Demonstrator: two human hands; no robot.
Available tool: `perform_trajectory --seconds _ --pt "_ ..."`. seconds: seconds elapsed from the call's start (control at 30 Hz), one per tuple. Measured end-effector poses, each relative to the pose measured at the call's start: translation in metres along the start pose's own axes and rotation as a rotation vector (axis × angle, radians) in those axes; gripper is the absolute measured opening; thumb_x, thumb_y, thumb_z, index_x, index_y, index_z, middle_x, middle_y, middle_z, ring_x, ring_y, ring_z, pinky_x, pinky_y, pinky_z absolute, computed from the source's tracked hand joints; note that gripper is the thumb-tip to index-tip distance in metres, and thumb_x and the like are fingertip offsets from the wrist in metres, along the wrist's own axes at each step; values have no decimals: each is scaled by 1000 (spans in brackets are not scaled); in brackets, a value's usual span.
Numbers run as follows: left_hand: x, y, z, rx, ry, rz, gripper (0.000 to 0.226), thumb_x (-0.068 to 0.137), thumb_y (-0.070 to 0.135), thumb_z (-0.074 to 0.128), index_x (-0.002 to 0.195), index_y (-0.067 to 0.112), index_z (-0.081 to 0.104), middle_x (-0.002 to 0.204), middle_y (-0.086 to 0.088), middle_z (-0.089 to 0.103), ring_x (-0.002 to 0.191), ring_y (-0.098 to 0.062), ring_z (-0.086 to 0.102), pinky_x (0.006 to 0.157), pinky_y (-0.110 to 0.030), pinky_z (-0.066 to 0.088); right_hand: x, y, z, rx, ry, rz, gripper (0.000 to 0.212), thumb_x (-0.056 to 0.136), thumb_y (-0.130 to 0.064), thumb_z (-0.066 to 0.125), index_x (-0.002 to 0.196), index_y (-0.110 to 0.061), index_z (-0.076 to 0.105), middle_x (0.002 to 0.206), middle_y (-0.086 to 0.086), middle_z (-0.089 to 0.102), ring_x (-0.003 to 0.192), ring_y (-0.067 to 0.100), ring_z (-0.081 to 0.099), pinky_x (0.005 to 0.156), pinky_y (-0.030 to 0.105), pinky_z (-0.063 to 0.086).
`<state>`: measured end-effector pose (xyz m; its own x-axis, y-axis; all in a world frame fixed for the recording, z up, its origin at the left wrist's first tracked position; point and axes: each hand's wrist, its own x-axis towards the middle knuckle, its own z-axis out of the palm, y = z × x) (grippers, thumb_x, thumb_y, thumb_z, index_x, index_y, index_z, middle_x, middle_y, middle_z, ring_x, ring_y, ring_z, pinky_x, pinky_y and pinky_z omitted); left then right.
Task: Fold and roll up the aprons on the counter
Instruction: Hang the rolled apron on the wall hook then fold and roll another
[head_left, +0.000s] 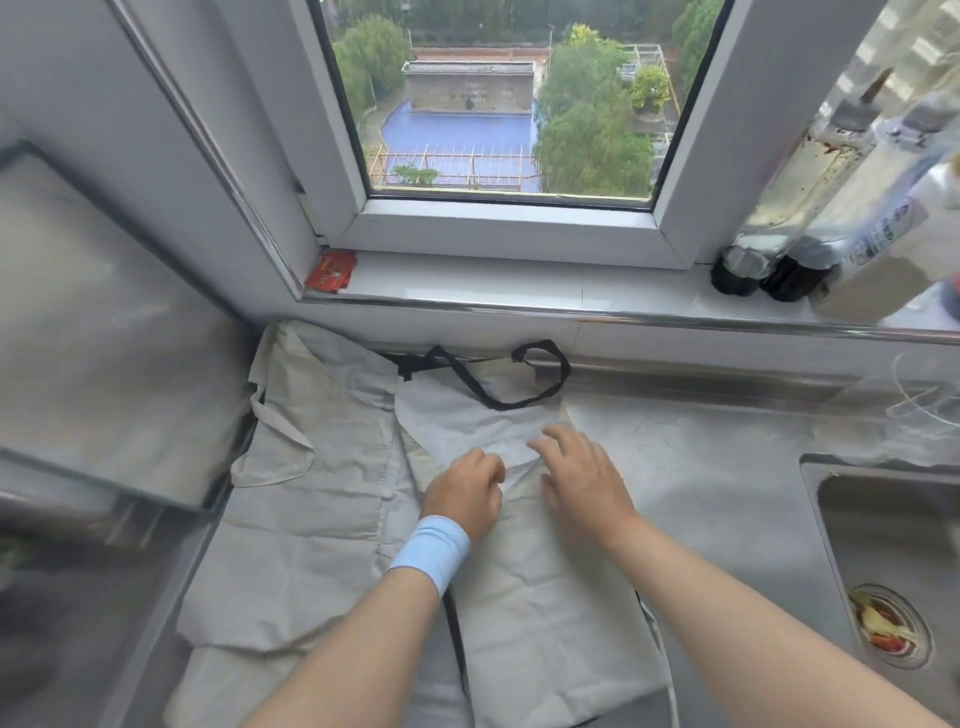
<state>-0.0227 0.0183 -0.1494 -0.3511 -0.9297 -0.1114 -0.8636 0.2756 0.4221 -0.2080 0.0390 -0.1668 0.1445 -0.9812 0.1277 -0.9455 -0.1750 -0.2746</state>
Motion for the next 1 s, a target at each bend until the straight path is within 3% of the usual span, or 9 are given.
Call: perform_trajectory --seconds 0.13,0.23,0.33,0.47,0.6,0.73,0.83,0.93,1.0 --pt "-45 11 6 35 -147 72 17 85 22 49 102 23 53 103 2 55 97 -21 55 72 -32 42 -56 -11 -3 -17 -131 -250 36 73 -25 53 108 -22 58 106 1 55 92 21 54 72 29 41" --pt "-72 7 16 166 -292 87 20 88 28 49 108 26 53 111 0 51 105 -24 49 81 -33 40 -91 -20 -6 20 -299 -262 25 79 -34 51 102 -22 52 96 0 51 81 24 56 62 32 40" --pt "-92 -1 17 167 -308 40 28 88 24 55 115 29 55 118 -2 46 114 -24 42 90 -32 37 -114 -25 -11 42 -373 -190 38 80 -46 51 112 -26 51 106 -2 49 97 23 55 78 39 47" --pt "-114 4 11 196 -281 104 35 86 16 57 118 32 55 121 2 48 118 -22 41 97 -32 32 -138 -31 -27 23 -468 -191 76 64 -67 57 127 -27 43 131 -4 44 121 18 42 99 38 39" --pt "-145 28 20 111 -313 103 23 85 35 60 108 31 60 111 4 57 112 -21 50 97 -32 37 -164 -34 -26 -134 -520 -303 63 66 -63 60 115 -24 51 146 2 36 133 25 38 103 41 36" --pt "-175 37 38 162 -404 103 54 71 54 69 119 32 56 124 1 46 118 -22 39 102 -35 36 -168 -43 -30 -196 -574 -355 59 69 -58 61 119 -25 57 151 4 35 134 26 40 103 42 38" --pt "-190 33 39 164 -406 82 66 68 48 73 127 31 49 129 0 40 121 -23 35 99 -34 36 -173 -52 -36 -263 -592 -391 51 80 -47 48 123 -22 58 149 4 36 132 26 40 97 42 42" --pt "-197 34 34 93 -423 52 71 70 45 75 134 28 46 133 -1 40 126 -23 33 106 -35 36 -183 -57 -30 -336 -588 -451 58 84 -40 22 111 -15 67 128 5 55 113 28 57 70 39 51" --pt "-197 35 30 79 -466 26 71 75 38 74 138 27 44 137 -2 40 129 -23 34 108 -35 35 -187 -60 -28 -352 -535 -455 46 91 -29 27 106 -13 67 115 5 61 100 29 62 57 36 44"
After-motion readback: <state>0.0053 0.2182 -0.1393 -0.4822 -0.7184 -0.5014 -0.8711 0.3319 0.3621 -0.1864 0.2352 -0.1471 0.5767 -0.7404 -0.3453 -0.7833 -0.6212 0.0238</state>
